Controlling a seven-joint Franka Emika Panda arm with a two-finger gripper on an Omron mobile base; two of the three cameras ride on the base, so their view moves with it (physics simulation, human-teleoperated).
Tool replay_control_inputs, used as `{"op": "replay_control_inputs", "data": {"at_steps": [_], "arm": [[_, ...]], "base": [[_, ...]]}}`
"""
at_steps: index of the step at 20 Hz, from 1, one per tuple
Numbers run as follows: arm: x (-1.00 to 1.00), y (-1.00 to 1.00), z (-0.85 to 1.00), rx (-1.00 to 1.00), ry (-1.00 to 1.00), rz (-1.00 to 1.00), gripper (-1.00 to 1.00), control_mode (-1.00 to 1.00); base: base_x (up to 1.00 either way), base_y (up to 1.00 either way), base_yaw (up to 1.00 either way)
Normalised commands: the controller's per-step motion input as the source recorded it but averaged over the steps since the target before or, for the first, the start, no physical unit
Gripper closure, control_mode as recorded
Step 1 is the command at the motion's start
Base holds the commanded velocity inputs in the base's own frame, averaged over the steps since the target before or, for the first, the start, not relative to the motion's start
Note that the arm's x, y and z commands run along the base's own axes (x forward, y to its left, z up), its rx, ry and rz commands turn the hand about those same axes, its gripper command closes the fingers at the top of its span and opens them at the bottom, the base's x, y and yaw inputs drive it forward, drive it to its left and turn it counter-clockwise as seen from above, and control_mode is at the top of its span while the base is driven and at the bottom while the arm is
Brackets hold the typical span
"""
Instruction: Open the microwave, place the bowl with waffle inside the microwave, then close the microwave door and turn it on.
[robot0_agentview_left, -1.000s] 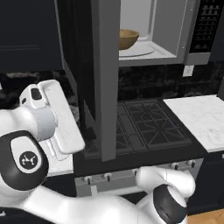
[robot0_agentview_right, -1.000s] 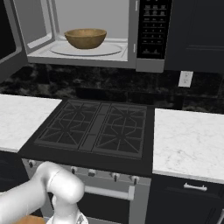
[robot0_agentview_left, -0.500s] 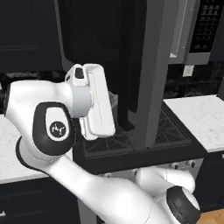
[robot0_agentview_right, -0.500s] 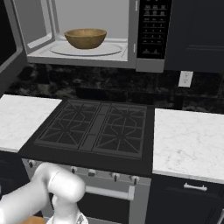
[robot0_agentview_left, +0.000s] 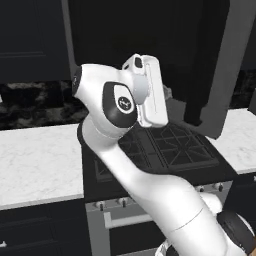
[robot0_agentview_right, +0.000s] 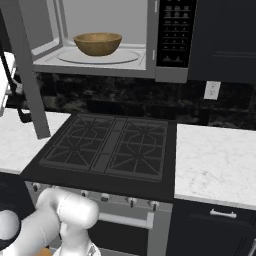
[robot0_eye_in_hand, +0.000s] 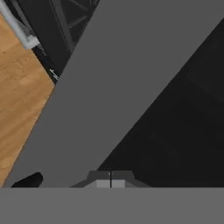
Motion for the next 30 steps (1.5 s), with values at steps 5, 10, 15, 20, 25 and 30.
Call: {"op": "replay_control_inputs", "data": {"at_steps": [5,10,15,20,25,30], "arm": [[0.97,-0.9,0.3,0.04,-0.09,0.1,1.0,-1.0],[0.61,-0.42,0.25,0.12,-0.27,0.63,1.0,-1.0],[0.82,-0.15,0.1,0.17,-0.13,0.83,1.0,-1.0],[1.0,0.0,0.0,0.13,0.0,0.8,1.0,-1.0],[1.0,0.11,0.0,0.06,-0.07,0.43,1.0,-1.0],[0.98,0.41,-0.01,0.0,-0.08,0.05,1.0,-1.0]], "base": [[0.0,0.0,0.0],[0.0,0.0,0.0],[0.0,0.0,0.0],[0.0,0.0,0.0],[0.0,0.0,0.0],[0.0,0.0,0.0]]}}
